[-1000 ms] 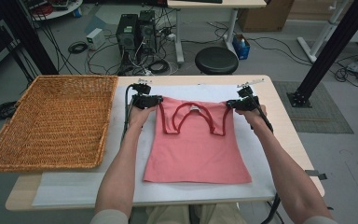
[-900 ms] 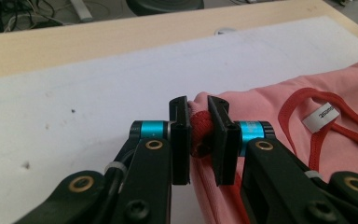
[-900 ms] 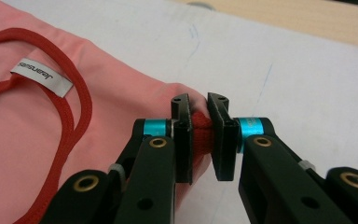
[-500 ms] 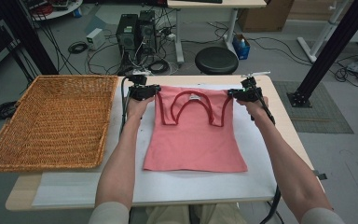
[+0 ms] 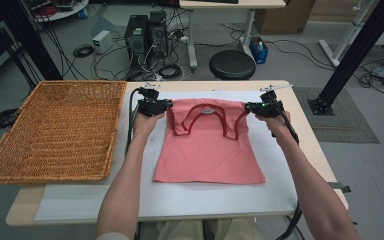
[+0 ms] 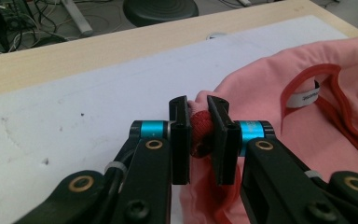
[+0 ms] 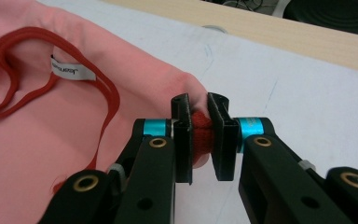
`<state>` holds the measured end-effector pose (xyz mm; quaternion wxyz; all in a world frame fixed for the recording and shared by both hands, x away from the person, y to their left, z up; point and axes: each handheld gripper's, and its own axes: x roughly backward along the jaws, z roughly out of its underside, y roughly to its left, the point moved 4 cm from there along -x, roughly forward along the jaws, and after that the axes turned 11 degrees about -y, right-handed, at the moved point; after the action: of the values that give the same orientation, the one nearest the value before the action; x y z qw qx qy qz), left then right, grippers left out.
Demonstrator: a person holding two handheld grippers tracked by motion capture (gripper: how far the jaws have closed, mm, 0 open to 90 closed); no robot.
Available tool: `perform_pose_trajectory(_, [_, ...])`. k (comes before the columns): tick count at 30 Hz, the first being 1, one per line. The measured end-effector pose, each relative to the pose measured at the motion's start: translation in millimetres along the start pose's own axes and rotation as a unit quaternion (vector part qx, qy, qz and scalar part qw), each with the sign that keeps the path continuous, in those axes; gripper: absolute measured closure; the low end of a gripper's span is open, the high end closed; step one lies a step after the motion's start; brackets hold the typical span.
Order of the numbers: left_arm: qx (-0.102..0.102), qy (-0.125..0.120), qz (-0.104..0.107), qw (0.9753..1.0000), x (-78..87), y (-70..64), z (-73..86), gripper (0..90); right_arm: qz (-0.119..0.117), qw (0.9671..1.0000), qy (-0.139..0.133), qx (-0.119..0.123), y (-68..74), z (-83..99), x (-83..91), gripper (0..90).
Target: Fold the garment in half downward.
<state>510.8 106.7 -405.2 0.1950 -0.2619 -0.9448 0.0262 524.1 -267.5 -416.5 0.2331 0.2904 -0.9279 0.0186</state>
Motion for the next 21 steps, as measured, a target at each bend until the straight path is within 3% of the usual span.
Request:
perform_pose_trajectory(6, [-0.006, -0.001, 0.013, 0.9999, 21.5, -11.9, 13.0, 79.5, -0.009, 0.9999, 0.003, 0.013, 14.5, 15.5, 18.5, 81.5])
perform_pose_trajectory(11, [-0.004, 0.004, 0.017, 0.9998, 42.5, -18.7, 34.8, 79.5, -0.019, 0.9995, 0.002, 0.024, 30.9, 30.0, 34.5, 81.4])
perform_pose_trajectory(17, [-0.012, 0.010, 0.023, 0.9996, 62.6, -26.9, 59.0, 79.5, -0.023, 0.9980, 0.006, 0.058, 48.6, 43.4, 50.9, 81.2])
perform_pose_trajectory(21, [-0.014, 0.021, 0.028, 0.9993, 73.0, -32.4, 74.8, 79.5, -0.022, 0.9948, 0.024, 0.097, 59.4, 56.6, 60.0, 81.0])
